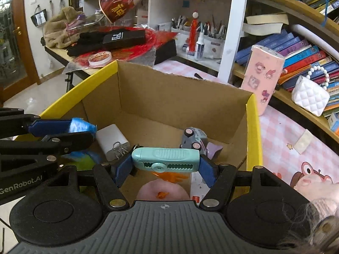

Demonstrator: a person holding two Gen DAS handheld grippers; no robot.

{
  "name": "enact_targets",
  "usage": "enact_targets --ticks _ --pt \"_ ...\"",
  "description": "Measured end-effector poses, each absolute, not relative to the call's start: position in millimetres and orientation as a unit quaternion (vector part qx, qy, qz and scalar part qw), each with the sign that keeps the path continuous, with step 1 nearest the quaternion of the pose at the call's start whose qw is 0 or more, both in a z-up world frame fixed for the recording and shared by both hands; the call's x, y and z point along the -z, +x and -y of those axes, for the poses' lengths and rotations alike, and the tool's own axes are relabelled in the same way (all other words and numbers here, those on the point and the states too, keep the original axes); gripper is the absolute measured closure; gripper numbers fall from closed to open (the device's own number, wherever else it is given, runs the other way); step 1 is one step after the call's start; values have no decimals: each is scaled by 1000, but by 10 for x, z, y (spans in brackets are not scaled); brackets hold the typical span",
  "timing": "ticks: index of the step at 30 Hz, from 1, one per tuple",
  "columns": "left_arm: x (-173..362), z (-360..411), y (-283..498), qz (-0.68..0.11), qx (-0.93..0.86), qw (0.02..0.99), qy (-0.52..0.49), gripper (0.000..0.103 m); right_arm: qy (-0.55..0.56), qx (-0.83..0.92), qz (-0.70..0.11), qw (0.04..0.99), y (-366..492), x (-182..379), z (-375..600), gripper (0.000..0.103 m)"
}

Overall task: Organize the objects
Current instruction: 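Carry the blue cloth and mint-green clip over the yellow box, then open both tools to drop the cloth and clip into the yellow box, then move both open tools toward the pink plush pig and white eraser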

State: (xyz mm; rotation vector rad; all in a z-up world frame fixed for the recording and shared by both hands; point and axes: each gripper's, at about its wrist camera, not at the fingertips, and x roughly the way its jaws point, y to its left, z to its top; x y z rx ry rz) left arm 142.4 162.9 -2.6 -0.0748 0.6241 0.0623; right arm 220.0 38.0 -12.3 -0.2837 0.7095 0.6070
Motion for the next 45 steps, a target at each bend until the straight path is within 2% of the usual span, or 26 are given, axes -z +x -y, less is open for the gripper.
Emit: enact_targets --ticks 9,21,25,28,45 --pt "-154 -1666 1248 -264 -32 963 -43 51 -116 -279 -332 894 2099 18 -352 37" --pt "-410 -1656 684 -216 -24 974 -62 44 -56 -242 -274 929 1491 -385 -16 37" --pt "-362 -1612 462 -227 -18 972 -62 38 -43 -229 -272 934 1221 -407 98 36" --pt "-283 -1575 308 -246 -11 967 -60 38 -34 -219 -278 935 1029 -364 171 30" --pt "218 -1348 -258 -339 31 939 -46 37 -39 -160 -369 915 142 209 367 30"
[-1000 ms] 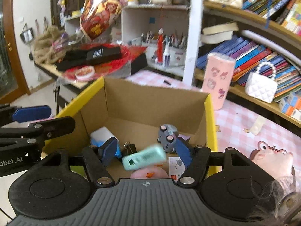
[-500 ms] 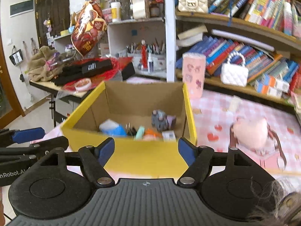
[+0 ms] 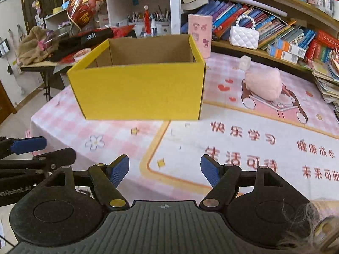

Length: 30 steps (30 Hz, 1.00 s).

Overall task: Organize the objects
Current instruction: 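Move both open tools toward the pink plush pig and white eraser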

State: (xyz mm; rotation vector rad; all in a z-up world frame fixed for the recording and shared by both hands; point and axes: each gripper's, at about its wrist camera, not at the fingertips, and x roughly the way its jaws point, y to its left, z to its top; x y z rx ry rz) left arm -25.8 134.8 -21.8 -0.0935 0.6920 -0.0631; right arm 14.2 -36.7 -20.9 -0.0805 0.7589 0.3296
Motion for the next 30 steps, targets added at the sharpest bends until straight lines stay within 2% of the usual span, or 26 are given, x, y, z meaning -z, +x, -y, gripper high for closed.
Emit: enact_targets --ticks 19,30 --pt "296 -618 -94 -355 134 925 23 21 8 -47 -397 916 -82 370 1140 28" --pt "298 -27 374 -358 178 916 42 20 19 -8 -403 915 235 374 1711 26"
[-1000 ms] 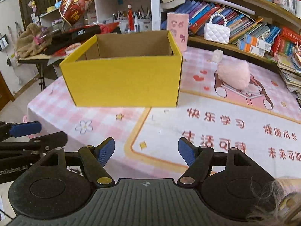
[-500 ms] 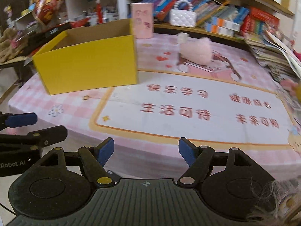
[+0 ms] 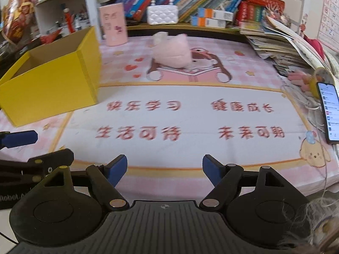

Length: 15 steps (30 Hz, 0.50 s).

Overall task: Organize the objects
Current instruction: 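Move both open tools toward the pink plush pig and white eraser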

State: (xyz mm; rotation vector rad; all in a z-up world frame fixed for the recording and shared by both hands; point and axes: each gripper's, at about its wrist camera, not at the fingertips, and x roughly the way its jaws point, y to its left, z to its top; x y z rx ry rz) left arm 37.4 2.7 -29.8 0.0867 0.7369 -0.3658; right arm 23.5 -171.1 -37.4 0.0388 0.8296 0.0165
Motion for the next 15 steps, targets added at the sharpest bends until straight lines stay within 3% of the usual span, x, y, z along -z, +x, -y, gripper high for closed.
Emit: enact_targets --ticks 15 --pt "259 693 1146 -362 169 916 25 20 52 0 -394 918 988 326 2494 26"
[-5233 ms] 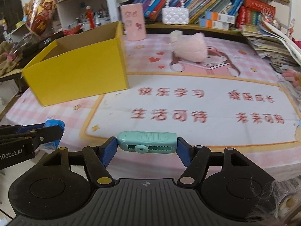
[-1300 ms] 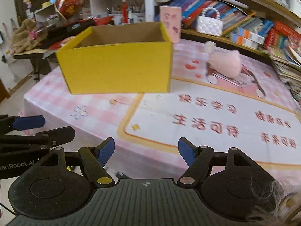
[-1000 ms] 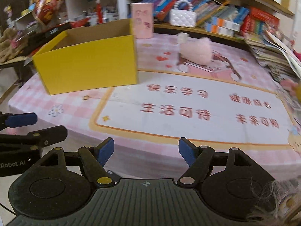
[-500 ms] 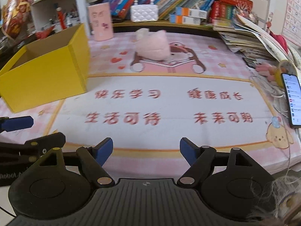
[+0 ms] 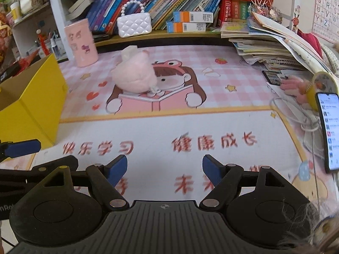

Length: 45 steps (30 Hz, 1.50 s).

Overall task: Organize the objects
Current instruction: 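Move both open tools toward the pink plush pig and white eraser, then grasp the pink plush pig with the left tool while the right tool grasps the white eraser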

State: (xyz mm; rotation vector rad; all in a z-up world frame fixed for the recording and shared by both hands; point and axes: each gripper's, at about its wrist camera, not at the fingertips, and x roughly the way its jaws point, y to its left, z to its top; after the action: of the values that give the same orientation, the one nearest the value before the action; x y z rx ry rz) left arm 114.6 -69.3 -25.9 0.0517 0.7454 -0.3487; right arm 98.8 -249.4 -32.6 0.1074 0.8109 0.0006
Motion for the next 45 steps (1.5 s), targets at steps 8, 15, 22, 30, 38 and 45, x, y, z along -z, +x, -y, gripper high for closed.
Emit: enact_targets --ticks 8,15,22,30,38,45 --pt "187 1033 1624 -344 143 928 21 10 70 8 -377 924 1452 269 2924 26" --pt "183 1304 2224 -314 106 943 27 7 80 28 -339 937 1812 92 3306 26" --pt "395 1606 2845 -321 69 942 67 5 91 40 -323 941 2045 -15 3555 26" --pt "752 1837 3152 -331 34 936 112 7 83 18 -319 944 2206 -79 3594 25" --pt "437 1412 2863 -327 41 944 6 35 69 -50 -321 943 2561 -23 3392 21" --pt "54 901 1965 -328 49 943 -32 34 1 -184 -306 934 3439 215 2785 17"
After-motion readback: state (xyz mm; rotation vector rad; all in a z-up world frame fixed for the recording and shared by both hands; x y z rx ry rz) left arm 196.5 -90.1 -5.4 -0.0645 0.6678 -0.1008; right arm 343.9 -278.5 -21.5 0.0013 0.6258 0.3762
